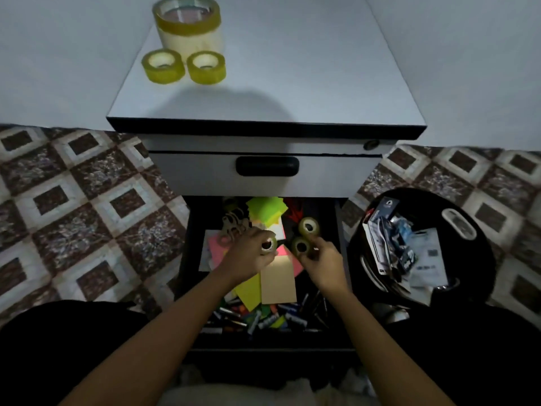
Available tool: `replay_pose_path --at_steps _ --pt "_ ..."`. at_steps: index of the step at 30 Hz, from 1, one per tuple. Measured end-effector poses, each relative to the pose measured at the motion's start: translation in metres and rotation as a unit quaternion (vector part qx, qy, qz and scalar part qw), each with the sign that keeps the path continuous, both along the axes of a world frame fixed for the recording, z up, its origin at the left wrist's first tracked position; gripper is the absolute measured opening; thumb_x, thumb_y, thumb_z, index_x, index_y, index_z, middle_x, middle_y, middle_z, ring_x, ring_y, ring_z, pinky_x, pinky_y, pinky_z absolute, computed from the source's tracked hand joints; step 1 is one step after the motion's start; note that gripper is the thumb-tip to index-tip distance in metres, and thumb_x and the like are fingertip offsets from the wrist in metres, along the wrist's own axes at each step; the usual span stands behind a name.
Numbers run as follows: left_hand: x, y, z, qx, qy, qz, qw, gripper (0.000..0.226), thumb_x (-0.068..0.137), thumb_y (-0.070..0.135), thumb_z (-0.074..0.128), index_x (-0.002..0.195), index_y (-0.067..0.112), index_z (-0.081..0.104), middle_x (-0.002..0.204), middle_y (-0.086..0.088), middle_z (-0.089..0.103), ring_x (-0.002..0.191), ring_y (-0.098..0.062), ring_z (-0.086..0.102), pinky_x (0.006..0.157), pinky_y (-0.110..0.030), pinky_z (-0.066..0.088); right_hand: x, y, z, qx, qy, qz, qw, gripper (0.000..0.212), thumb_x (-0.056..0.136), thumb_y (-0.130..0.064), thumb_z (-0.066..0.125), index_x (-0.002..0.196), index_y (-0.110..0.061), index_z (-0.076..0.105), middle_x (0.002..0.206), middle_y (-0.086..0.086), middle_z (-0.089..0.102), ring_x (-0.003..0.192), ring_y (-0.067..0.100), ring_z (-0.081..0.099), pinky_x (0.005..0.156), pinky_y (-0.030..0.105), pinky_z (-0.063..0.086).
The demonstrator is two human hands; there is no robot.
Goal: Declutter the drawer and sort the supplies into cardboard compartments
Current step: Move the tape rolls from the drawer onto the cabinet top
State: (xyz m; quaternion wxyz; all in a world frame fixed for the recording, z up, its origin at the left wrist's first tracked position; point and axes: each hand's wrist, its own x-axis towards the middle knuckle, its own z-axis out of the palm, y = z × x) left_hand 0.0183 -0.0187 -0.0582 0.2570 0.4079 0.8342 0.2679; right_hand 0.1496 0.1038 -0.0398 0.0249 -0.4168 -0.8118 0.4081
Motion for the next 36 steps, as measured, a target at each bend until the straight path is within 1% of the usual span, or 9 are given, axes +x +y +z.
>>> replay_pose_path --at_steps 3,7,12,15,20,23,25,30,36 --pt "0.006 0.026 -0.022 -0.045 0.039 -0.002 0.998 0.052 0.087 0.034 0.061 0.133 0.012 0.049 0.135 -0.009 0.044 0.125 -0.028 0.043 0.100 -0.033 0.038 -0.003 0.005 -0.021 -0.004 -0.020 -0.026 0.999 0.041 0.084 -0.019 0.066 0.123 -0.010 0.059 0.113 0.019 0.056 0.102 0.037 0.058 0.082 0.030 0.042" --pt "0.003 0.042 -0.039 -0.100 0.117 0.029 0.988 0.055 0.090 0.030 0.053 0.140 0.015 0.038 0.142 -0.007 0.035 0.131 -0.028 0.032 0.102 -0.034 0.032 -0.007 0.012 -0.035 -0.005 -0.033 -0.041 0.999 0.039 0.085 -0.020 0.064 0.122 -0.011 0.060 0.112 0.019 0.058 0.102 0.036 0.056 0.077 0.029 0.039" --pt "-0.014 0.029 -0.054 -0.175 0.085 -0.035 0.980 0.072 0.081 0.021 0.059 0.146 0.021 0.028 0.146 -0.007 0.027 0.131 -0.032 0.028 0.104 -0.035 0.030 -0.009 0.014 -0.047 0.005 -0.031 -0.023 0.999 0.037 0.085 -0.012 0.064 0.122 -0.006 0.059 0.112 0.021 0.056 0.101 0.037 0.055 0.075 0.026 0.033" --pt "-0.022 0.027 -0.056 -0.172 0.080 -0.062 0.980 0.071 0.081 0.018 0.060 0.146 0.021 0.029 0.146 -0.007 0.028 0.130 -0.034 0.030 0.104 -0.038 0.033 -0.013 0.015 -0.052 -0.006 -0.052 -0.015 0.998 0.044 0.087 -0.008 0.060 0.130 -0.007 0.052 0.120 0.021 0.050 0.104 0.039 0.053 0.081 0.027 0.038" --pt "-0.029 0.028 -0.053 -0.153 0.112 -0.085 0.978 0.058 0.088 0.018 0.055 0.142 0.015 0.035 0.147 -0.008 0.031 0.133 -0.031 0.034 0.103 -0.037 0.036 -0.024 0.013 -0.062 -0.014 -0.091 -0.028 0.995 0.048 0.089 -0.018 0.061 0.130 -0.002 0.044 0.134 0.023 0.040 0.111 0.043 0.049 0.089 0.036 0.042" --pt "-0.031 0.026 -0.048 -0.150 0.116 -0.076 0.979 0.056 0.090 0.019 0.053 0.142 0.013 0.034 0.150 -0.007 0.030 0.135 -0.030 0.032 0.104 -0.038 0.036 -0.031 0.011 -0.063 -0.004 -0.115 -0.034 0.993 0.051 0.088 -0.025 0.062 0.126 0.003 0.042 0.134 0.022 0.037 0.112 0.043 0.048 0.088 0.039 0.043" --pt "-0.035 0.023 -0.048 -0.155 0.136 -0.104 0.973 0.058 0.089 0.020 0.053 0.143 0.015 0.033 0.149 -0.007 0.030 0.135 -0.028 0.031 0.104 -0.037 0.035 -0.035 0.010 -0.063 0.009 -0.127 -0.032 0.991 0.054 0.087 -0.028 0.063 0.124 0.003 0.040 0.135 0.022 0.035 0.113 0.042 0.048 0.088 0.039 0.043" --pt "-0.040 0.018 -0.048 -0.188 0.173 -0.155 0.955 0.068 0.091 0.023 0.053 0.149 0.019 0.018 0.151 -0.005 0.023 0.137 -0.026 0.023 0.102 -0.032 0.027 -0.040 0.009 -0.064 0.024 -0.144 -0.032 0.989 0.054 0.088 -0.027 0.063 0.125 0.003 0.038 0.137 0.022 0.033 0.117 0.040 0.046 0.092 0.039 0.042" --pt "-0.040 0.019 -0.052 -0.166 0.174 -0.132 0.962 0.060 0.093 0.031 0.052 0.146 0.019 0.027 0.150 -0.002 0.029 0.136 -0.024 0.029 0.103 -0.032 0.028 -0.035 0.008 -0.064 0.028 -0.112 -0.052 0.992 0.047 0.087 -0.024 0.061 0.122 0.003 0.044 0.131 0.021 0.037 0.114 0.041 0.044 0.090 0.040 0.041"
